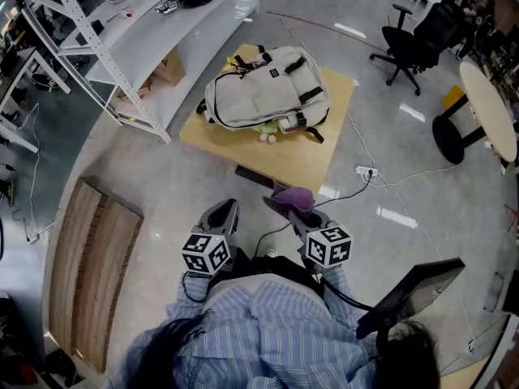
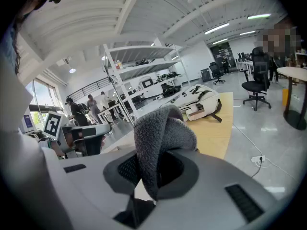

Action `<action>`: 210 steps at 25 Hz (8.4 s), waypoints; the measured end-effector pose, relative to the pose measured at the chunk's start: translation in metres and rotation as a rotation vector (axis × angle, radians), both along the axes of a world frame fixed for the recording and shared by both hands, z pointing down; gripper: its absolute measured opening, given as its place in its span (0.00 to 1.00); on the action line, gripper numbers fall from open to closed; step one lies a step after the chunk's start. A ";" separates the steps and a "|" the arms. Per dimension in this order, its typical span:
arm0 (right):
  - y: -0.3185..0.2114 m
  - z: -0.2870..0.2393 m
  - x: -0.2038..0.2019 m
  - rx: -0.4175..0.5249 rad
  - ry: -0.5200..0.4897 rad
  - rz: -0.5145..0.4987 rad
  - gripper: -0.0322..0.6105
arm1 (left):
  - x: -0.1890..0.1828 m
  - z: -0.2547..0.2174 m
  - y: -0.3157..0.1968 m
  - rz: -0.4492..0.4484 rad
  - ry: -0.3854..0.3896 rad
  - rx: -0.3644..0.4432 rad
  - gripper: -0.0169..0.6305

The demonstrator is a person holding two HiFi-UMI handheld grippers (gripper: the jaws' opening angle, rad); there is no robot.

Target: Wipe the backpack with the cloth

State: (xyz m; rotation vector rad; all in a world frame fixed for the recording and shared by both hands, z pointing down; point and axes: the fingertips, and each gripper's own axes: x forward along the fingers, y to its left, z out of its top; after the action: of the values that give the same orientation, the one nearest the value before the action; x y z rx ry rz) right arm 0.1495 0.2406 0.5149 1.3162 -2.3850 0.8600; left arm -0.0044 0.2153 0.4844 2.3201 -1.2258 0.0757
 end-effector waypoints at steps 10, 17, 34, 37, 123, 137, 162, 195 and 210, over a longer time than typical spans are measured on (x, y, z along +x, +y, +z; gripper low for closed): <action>0.006 -0.003 -0.003 0.011 -0.012 -0.002 0.13 | 0.000 0.000 0.006 0.006 -0.010 -0.001 0.06; 0.007 -0.007 -0.001 0.030 -0.036 0.024 0.13 | 0.000 -0.003 0.012 0.016 -0.024 0.008 0.06; -0.032 0.009 -0.020 -0.016 -0.059 0.016 0.13 | -0.016 0.011 -0.032 0.030 -0.058 -0.041 0.06; -0.057 0.012 -0.015 -0.039 -0.042 0.022 0.13 | -0.008 0.015 -0.063 0.054 -0.043 -0.052 0.06; -0.706 -0.009 0.174 -0.089 0.332 0.334 0.13 | -0.013 0.041 -0.426 0.164 -0.026 -0.135 0.06; -0.681 -0.018 0.188 -0.011 0.506 0.175 0.13 | -0.013 0.044 -0.408 0.159 -0.043 -0.135 0.06; -0.472 0.036 0.247 -0.066 0.420 -0.033 0.13 | 0.097 0.024 -0.331 0.060 -0.032 -0.094 0.06; -0.332 0.058 0.251 -0.068 0.381 -0.020 0.13 | 0.132 0.013 -0.174 -0.103 -0.062 -0.082 0.06; -0.302 0.057 0.133 -0.104 0.370 -0.010 0.13 | 0.006 0.010 -0.207 -0.086 -0.060 -0.062 0.06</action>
State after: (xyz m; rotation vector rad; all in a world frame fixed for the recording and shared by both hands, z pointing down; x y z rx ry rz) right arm 0.2826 -0.0617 0.5723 1.2935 -2.0329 0.6603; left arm 0.0015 0.0080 0.4944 2.2233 -1.3324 0.1522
